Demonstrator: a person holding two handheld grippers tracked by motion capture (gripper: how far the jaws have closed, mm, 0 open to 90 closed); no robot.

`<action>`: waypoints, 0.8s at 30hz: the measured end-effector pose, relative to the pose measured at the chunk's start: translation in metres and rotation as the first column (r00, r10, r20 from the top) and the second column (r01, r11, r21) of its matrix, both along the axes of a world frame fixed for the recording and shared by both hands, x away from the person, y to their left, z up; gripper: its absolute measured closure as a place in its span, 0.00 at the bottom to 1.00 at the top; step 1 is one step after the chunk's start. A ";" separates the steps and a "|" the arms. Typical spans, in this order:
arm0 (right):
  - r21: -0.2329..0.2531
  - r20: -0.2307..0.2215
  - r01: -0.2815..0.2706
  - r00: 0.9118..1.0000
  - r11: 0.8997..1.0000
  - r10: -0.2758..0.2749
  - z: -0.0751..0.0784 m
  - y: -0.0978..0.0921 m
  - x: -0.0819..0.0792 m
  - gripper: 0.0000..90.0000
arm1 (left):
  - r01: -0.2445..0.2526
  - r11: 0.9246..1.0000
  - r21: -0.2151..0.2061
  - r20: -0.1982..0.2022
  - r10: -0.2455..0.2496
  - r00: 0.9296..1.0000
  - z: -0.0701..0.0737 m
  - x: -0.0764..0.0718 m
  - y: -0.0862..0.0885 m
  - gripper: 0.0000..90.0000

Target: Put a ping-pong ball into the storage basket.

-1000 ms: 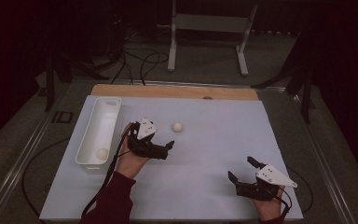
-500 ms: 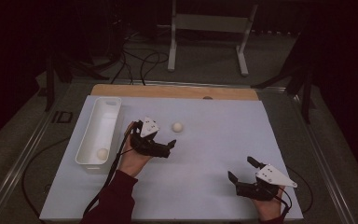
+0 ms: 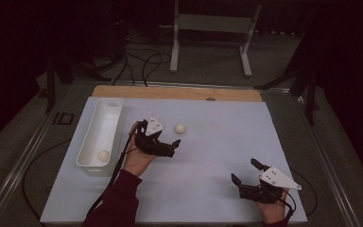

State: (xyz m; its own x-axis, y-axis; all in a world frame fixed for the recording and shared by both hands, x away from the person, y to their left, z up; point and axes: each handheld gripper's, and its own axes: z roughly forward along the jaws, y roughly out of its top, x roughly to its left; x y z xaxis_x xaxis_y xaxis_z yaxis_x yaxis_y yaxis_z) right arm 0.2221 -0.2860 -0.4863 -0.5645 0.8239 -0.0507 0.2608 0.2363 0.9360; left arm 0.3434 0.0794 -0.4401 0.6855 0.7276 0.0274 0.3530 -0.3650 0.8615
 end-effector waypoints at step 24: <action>0.000 -0.001 -0.002 1.000 1.000 0.002 0.000 0.000 0.000 0.11 | -0.002 1.000 -0.014 -0.014 0.002 1.000 0.000 0.014 -0.004 0.00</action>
